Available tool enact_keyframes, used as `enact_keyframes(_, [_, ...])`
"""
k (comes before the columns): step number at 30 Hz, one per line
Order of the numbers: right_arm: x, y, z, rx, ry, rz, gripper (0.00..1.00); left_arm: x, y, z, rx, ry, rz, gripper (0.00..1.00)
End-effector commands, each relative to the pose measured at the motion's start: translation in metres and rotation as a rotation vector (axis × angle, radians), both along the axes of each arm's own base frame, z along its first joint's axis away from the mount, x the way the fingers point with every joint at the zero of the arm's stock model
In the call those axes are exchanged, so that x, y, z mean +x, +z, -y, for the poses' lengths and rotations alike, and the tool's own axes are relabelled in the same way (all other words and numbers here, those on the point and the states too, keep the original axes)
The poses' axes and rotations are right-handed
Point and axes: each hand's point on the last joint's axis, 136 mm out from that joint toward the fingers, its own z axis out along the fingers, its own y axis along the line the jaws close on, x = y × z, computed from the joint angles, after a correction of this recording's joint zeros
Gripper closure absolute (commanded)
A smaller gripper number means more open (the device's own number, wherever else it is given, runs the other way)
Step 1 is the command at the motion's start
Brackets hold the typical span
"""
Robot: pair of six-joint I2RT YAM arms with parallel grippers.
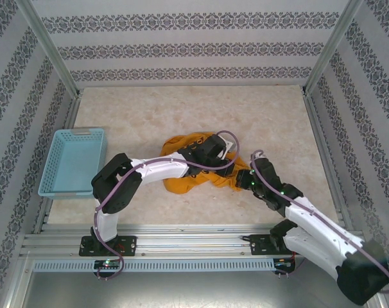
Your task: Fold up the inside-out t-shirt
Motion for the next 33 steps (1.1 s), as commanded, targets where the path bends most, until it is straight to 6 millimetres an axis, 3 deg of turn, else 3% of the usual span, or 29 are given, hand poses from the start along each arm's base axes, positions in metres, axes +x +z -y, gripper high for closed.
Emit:
enact_keyframes(1, [-0.016, -0.006, -0.001, 0.133, -0.003, -0.068, 1.0, 0.009, -0.005, -0.024, 0.129, 0.054, 0.041, 0.69])
enact_keyframes(4, [-0.02, 0.003, -0.008, 0.249, 0.028, -0.028, 1.0, 0.005, 0.003, -0.04, 0.216, 0.083, 0.104, 0.59])
enact_keyframes(7, [-0.021, 0.028, -0.016, 0.331, 0.075, 0.042, 1.0, -0.008, 0.018, -0.05, 0.257, 0.088, 0.184, 0.54])
enact_keyframes(11, [-0.024, 0.068, -0.025, 0.391, 0.141, 0.124, 1.0, -0.045, 0.045, -0.04, 0.198, -0.007, 0.316, 0.49])
enact_keyframes(15, [-0.027, 0.087, -0.029, 0.408, 0.175, 0.146, 1.0, -0.067, 0.056, -0.031, 0.108, -0.057, 0.373, 0.5])
enact_keyframes(21, [-0.031, 0.111, -0.035, 0.429, 0.218, 0.175, 1.0, -0.061, 0.049, -0.018, 0.099, -0.046, 0.359, 0.57])
enact_keyframes(24, [-0.034, 0.115, -0.04, 0.429, 0.241, 0.174, 1.0, -0.043, 0.043, -0.022, 0.167, 0.029, 0.37, 0.56])
enact_keyframes(28, [-0.038, 0.114, -0.045, 0.413, 0.258, 0.164, 1.0, -0.019, 0.044, -0.029, 0.166, 0.114, 0.357, 0.61])
enact_keyframes(33, [-0.035, 0.098, -0.033, 0.331, 0.205, 0.133, 1.0, -0.01, 0.056, -0.034, 0.1, 0.144, 0.366, 0.71])
